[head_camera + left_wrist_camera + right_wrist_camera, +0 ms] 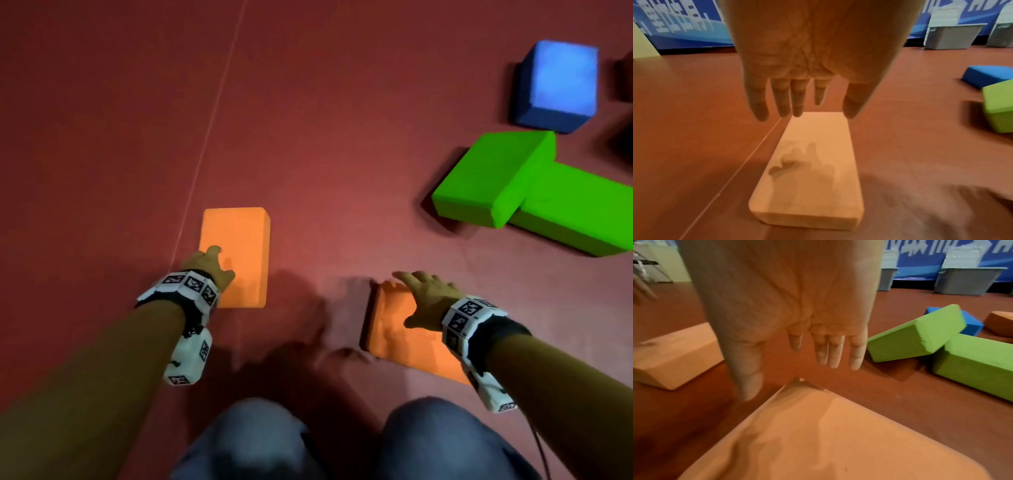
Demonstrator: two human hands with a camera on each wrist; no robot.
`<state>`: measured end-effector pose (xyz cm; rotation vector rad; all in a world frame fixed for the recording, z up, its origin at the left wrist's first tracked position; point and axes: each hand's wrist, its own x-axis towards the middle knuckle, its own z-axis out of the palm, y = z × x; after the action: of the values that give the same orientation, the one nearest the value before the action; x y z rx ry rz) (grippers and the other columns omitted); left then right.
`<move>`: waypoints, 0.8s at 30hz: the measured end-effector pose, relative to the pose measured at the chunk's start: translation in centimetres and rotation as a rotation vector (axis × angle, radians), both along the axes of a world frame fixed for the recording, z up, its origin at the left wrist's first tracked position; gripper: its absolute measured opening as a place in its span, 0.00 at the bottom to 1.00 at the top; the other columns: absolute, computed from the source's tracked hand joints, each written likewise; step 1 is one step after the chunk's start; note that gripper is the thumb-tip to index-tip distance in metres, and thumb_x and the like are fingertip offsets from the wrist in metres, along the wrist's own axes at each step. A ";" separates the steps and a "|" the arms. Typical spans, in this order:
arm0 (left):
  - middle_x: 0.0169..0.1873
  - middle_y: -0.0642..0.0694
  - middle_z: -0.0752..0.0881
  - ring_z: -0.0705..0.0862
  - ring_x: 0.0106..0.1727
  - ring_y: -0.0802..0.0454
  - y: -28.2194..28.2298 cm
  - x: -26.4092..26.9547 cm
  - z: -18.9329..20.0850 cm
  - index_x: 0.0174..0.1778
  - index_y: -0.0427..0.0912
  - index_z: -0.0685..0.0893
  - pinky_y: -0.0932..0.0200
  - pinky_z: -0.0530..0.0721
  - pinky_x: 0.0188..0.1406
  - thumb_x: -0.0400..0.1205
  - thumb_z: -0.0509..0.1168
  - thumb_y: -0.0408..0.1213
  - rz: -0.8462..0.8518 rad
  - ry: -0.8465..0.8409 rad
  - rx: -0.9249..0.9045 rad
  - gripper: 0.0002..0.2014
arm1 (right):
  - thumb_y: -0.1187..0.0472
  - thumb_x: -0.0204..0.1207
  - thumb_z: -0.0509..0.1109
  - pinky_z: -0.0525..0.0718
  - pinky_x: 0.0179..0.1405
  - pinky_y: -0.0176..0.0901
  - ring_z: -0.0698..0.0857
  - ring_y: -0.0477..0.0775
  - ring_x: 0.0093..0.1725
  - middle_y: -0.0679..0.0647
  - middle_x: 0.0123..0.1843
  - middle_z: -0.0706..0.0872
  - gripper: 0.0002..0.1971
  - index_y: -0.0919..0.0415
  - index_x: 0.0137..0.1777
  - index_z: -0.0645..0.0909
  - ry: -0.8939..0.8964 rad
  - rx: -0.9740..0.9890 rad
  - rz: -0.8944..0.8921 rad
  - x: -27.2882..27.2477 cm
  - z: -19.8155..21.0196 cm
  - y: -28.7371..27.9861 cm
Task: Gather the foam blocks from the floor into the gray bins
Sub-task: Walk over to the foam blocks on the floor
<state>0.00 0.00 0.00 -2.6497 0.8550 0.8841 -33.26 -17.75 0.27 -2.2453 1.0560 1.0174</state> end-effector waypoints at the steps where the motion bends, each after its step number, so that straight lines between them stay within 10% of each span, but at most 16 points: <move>1: 0.73 0.34 0.71 0.73 0.70 0.34 0.1 0.7 -1.2 0.80 0.42 0.59 0.47 0.76 0.65 0.81 0.63 0.46 0.040 0.005 -0.013 0.33 | 0.47 0.66 0.79 0.68 0.73 0.60 0.65 0.60 0.78 0.53 0.82 0.60 0.53 0.41 0.83 0.44 -0.002 0.001 0.029 0.6 -1.1 0.0; 8: 0.80 0.32 0.58 0.62 0.78 0.33 1.5 4.4 -8.3 0.83 0.37 0.45 0.41 0.65 0.74 0.76 0.73 0.44 0.520 0.104 -0.179 0.50 | 0.43 0.55 0.82 0.71 0.70 0.61 0.68 0.61 0.75 0.52 0.79 0.64 0.62 0.36 0.81 0.41 0.079 0.025 0.101 1.9 -6.9 0.1; 12: 0.77 0.29 0.65 0.66 0.76 0.31 2.8 4.7 -9.9 0.81 0.32 0.56 0.39 0.67 0.72 0.73 0.75 0.49 0.681 0.144 -0.158 0.48 | 0.38 0.51 0.83 0.69 0.66 0.58 0.68 0.59 0.70 0.48 0.76 0.71 0.64 0.36 0.81 0.41 0.095 -0.011 0.105 1.9 -7.1 -0.5; 15: 0.69 0.32 0.75 0.76 0.66 0.31 3.8 5.6 -11.9 0.75 0.37 0.67 0.37 0.75 0.66 0.49 0.80 0.67 0.737 0.215 -0.131 0.62 | 0.37 0.49 0.83 0.71 0.61 0.55 0.67 0.58 0.64 0.49 0.68 0.77 0.65 0.34 0.80 0.41 0.112 0.006 0.091 2.2 -6.8 -0.4; 20: 0.63 0.33 0.80 0.81 0.59 0.33 3.8 4.7 -12.9 0.72 0.35 0.70 0.37 0.80 0.59 0.37 0.85 0.57 0.829 0.304 -0.200 0.66 | 0.35 0.48 0.83 0.72 0.67 0.54 0.67 0.59 0.69 0.53 0.70 0.73 0.65 0.40 0.82 0.46 0.108 -0.034 0.081 3.3 -5.8 -0.2; 24: 0.49 0.32 0.81 0.79 0.45 0.37 2.0 1.1 -8.5 0.71 0.30 0.70 0.48 0.77 0.48 0.69 0.78 0.46 0.901 0.494 -0.188 0.39 | 0.37 0.48 0.84 0.74 0.68 0.54 0.63 0.59 0.72 0.54 0.71 0.68 0.64 0.47 0.83 0.52 -0.016 -0.101 -0.073 3.5 -4.7 -0.5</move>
<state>1.15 1.99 -8.51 -3.0195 -0.2965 1.7665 -29.72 -18.22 -4.42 -2.2717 1.1982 0.9333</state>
